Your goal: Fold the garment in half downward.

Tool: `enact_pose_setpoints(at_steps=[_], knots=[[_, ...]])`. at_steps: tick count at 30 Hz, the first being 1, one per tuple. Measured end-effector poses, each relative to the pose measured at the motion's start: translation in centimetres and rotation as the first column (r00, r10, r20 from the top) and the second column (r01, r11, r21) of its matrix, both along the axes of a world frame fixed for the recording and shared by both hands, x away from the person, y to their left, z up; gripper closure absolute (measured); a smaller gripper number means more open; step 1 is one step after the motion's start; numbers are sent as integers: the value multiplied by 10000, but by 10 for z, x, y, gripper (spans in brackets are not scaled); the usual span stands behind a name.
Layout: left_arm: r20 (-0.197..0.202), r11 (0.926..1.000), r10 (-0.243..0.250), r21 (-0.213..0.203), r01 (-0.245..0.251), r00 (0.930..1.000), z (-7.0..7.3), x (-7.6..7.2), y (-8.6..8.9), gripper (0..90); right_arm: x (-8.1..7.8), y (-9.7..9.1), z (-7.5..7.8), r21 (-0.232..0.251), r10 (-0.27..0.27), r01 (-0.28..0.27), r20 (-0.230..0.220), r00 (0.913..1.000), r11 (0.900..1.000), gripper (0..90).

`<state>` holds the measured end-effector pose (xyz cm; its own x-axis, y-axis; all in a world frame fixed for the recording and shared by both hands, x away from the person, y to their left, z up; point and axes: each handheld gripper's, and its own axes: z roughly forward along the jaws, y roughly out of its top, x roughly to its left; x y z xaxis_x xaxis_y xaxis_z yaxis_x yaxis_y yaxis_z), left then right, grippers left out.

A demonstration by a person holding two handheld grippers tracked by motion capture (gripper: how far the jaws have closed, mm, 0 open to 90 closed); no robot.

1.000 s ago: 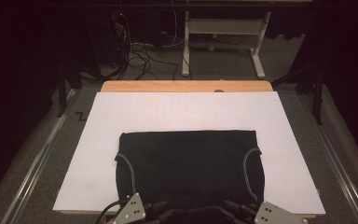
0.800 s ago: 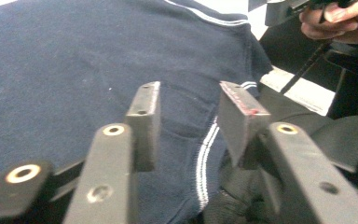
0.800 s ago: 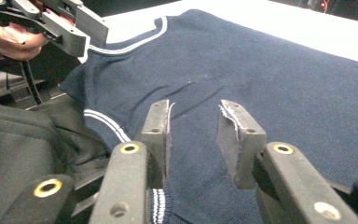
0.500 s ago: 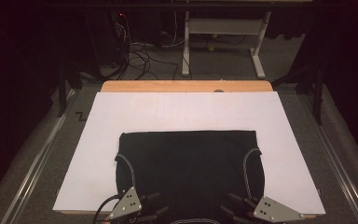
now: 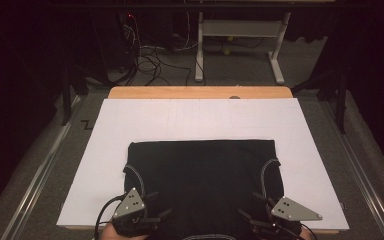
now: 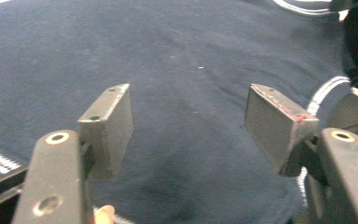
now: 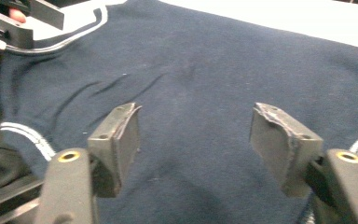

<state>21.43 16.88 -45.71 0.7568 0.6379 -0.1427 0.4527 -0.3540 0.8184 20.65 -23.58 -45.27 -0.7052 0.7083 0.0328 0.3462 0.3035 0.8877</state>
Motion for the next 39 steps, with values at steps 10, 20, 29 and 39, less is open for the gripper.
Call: enact_pose_setpoints(at_steps=[10,20,29,39], knots=[[-242,9955,912,-223,-918,9955,-2,21,20,108,19,-13,1,215,-694,693,63,9976,9974,164],[-481,9915,1234,-357,-1252,9912,-5,30,30,0,28,-21,-2,119,-1350,1351,-61,9908,9908,10],[-441,9868,1500,-548,-1524,9877,-4,32,36,0,29,-20,-4,72,-1434,1435,-110,9896,9896,2],[-498,9756,2067,-658,-2097,9771,-8,53,65,0,30,0,6,117,-880,878,202,9959,9961,2]])
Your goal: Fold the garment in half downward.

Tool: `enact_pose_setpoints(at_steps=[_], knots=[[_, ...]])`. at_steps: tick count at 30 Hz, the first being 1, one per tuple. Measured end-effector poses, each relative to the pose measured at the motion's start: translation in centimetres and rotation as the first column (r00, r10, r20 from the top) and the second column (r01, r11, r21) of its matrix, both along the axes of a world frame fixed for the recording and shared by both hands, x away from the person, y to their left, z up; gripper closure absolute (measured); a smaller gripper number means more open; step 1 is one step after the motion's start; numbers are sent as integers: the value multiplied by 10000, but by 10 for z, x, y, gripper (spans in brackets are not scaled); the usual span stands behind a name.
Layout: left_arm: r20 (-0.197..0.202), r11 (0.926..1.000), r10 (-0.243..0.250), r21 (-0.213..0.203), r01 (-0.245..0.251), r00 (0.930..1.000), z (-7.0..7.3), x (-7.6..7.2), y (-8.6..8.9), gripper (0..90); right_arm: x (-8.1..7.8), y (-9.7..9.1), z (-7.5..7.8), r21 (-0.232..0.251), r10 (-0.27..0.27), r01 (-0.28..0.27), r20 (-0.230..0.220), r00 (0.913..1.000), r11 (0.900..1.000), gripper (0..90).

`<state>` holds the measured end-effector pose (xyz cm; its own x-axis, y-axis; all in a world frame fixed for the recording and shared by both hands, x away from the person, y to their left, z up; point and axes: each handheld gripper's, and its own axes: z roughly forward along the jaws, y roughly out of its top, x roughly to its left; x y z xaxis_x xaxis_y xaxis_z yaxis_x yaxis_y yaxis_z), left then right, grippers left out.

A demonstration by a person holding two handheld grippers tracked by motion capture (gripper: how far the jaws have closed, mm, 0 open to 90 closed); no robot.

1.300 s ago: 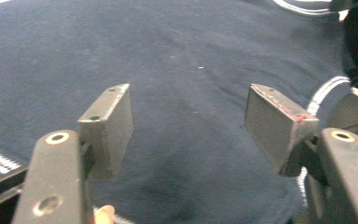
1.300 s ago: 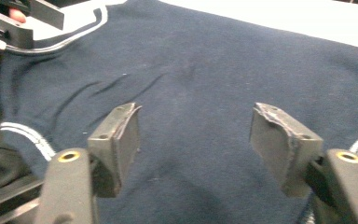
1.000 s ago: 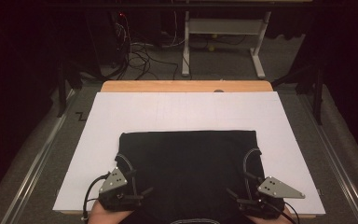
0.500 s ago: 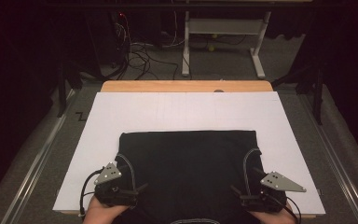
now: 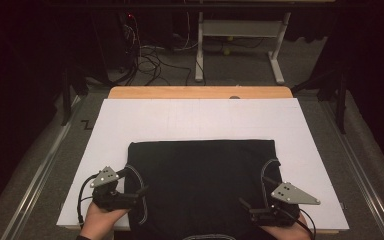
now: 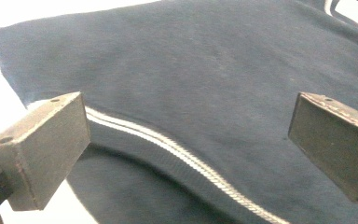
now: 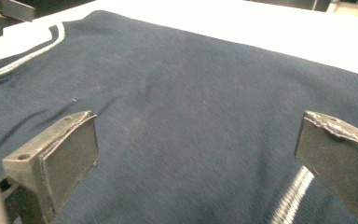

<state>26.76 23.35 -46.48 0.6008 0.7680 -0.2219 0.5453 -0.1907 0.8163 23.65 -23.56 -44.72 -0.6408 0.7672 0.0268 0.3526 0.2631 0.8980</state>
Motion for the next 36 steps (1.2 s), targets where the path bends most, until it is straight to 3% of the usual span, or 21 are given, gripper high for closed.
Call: enact_pose_setpoints(at_steps=[7,19,28,36], knots=[[32,9982,592,52,-592,9982,1,11,19,0,1,21,10,24,402,-403,364,9985,9992,2],[-90,9942,1052,-195,-1053,9944,7,37,34,0,4,71,10,-276,1327,-1317,372,9905,9909,2],[250,9943,1067,63,-1068,9940,36,66,32,0,8,106,9,-172,1747,-1746,102,9846,9845,2],[381,9945,1044,73,-1047,9938,59,89,29,0,11,139,15,-135,2353,-2352,131,9718,9719,2]])
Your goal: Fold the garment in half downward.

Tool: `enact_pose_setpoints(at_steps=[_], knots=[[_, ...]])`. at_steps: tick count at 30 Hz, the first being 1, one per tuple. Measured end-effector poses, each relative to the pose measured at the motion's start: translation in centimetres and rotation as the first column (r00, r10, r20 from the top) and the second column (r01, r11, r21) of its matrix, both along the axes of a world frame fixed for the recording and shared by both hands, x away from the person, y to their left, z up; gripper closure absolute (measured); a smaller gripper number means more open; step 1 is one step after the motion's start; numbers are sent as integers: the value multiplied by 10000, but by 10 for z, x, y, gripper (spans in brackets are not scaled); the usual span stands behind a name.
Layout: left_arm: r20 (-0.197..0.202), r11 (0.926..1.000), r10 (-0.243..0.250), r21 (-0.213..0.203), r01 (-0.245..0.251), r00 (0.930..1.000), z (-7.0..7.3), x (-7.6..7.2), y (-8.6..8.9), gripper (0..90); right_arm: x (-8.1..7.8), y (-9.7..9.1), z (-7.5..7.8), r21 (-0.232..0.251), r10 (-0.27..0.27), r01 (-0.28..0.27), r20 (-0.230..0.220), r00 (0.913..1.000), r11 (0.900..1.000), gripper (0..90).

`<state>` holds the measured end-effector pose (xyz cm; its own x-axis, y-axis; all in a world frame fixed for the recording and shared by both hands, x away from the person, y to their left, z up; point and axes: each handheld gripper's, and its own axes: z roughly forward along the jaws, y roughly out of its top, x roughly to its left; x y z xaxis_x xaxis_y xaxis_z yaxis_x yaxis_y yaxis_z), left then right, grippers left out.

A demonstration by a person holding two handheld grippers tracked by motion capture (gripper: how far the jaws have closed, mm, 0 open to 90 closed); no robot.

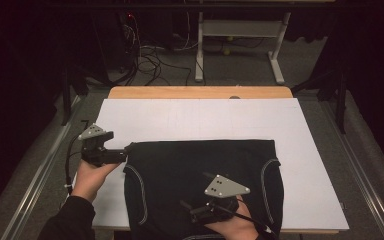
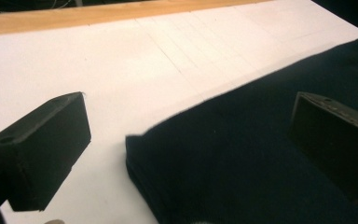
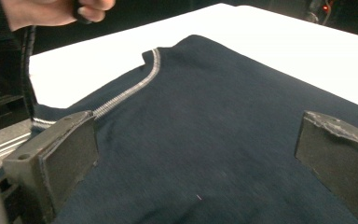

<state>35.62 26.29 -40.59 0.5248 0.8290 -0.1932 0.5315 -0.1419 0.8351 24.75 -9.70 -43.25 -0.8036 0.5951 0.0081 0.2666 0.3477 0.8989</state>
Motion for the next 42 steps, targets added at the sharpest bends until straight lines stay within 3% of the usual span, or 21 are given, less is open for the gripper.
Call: enact_pose_setpoints(at_steps=[5,8,11,17,20,24,30,31,33,36,39,42], knots=[[-24,9999,47,162,-46,10000,12,15,0,0,0,20,0,-163,394,-396,-118,9992,9991,2],[-214,9997,126,201,-122,9997,9,24,3,0,-2,32,0,-239,653,-656,-152,9978,9976,2],[-566,9988,293,413,-270,9980,-2,32,5,0,-4,45,-2,-338,935,-942,-218,9954,9950,2],[-1418,9985,488,327,-445,9887,-33,42,7,0,-10,73,-10,-562,1510,-1539,-538,9871,9865,3],[-1877,9985,388,456,-307,9815,-51,45,3,0,-14,84,-15,-675,1753,-1793,-622,9826,9815,5],[-2270,9990,239,412,-149,9736,-65,48,-3,45,-22,100,-24,-843,2184,-2263,-931,9714,9704,6],[-2300,9969,153,783,28,9731,-74,51,-13,186,-30,119,-35,-1333,2527,-2659,-1079,9615,9547,11],[-2239,9965,174,833,13,9745,-75,50,-14,192,-32,121,-37,-1394,2563,-2709,-1140,9598,9525,12],[-2095,9947,126,1021,91,9777,-75,49,-18,301,-34,126,-39,-1545,2601,-2770,-1208,9580,9484,12],[-1862,9886,254,1508,30,9822,-75,46,-22,394,-38,133,-43,-1878,2732,-2970,-1423,9514,9362,17],[-1870,9935,168,1136,46,9822,-77,44,-19,549,-41,141,-48,-2202,2804,-3090,-1520,9478,9252,11],[-1887,9947,43,1022,152,9820,-77,43,-19,630,-42,148,-51,-2493,2745,-3086,-1625,9478,9180,9]])
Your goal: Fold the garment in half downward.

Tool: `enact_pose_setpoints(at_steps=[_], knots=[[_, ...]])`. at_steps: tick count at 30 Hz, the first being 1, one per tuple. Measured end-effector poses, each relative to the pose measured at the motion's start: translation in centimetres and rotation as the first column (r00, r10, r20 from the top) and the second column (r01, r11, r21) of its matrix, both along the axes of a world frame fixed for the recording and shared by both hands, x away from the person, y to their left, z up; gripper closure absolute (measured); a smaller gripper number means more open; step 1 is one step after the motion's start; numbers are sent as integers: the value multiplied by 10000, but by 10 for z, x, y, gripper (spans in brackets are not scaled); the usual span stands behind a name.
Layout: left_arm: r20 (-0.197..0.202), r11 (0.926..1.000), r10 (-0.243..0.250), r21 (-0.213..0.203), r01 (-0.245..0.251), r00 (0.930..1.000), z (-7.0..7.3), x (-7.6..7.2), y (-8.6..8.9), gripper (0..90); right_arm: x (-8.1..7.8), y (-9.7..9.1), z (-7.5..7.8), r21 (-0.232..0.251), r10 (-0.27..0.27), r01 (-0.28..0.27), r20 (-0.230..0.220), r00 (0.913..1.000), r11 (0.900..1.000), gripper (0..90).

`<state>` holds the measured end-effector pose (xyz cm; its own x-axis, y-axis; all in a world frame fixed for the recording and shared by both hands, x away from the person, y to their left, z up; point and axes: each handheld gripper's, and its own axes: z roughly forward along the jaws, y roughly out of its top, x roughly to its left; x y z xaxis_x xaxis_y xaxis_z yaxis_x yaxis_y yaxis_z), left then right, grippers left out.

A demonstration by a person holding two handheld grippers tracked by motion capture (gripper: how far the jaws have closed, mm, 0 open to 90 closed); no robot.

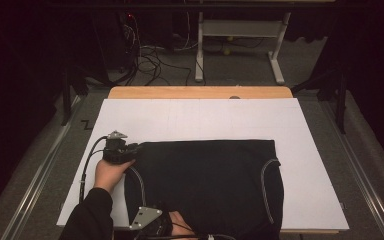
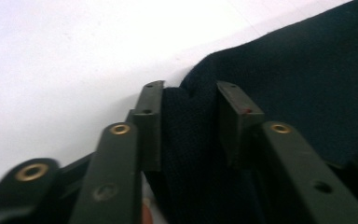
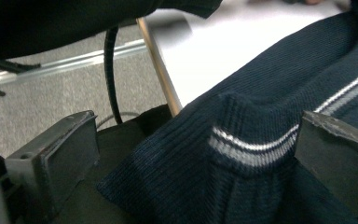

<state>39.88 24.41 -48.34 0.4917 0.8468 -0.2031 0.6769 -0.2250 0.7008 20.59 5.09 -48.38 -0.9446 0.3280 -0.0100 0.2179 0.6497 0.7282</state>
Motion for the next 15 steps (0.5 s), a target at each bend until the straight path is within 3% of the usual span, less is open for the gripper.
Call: enact_pose_setpoints(at_steps=[7,10,15], knots=[[-46,9998,48,-204,-48,10000,-1,0,2,642,0,14,-4,-754,-385,428,583,9976,9962,26],[-54,9997,74,-237,-75,10000,-1,0,2,640,-8,20,-7,-1225,-530,718,1501,9872,9899,82],[-64,9996,89,-258,-91,9999,-1,0,2,639,-11,23,-9,-1569,-640,1007,2234,9726,9825,183]])
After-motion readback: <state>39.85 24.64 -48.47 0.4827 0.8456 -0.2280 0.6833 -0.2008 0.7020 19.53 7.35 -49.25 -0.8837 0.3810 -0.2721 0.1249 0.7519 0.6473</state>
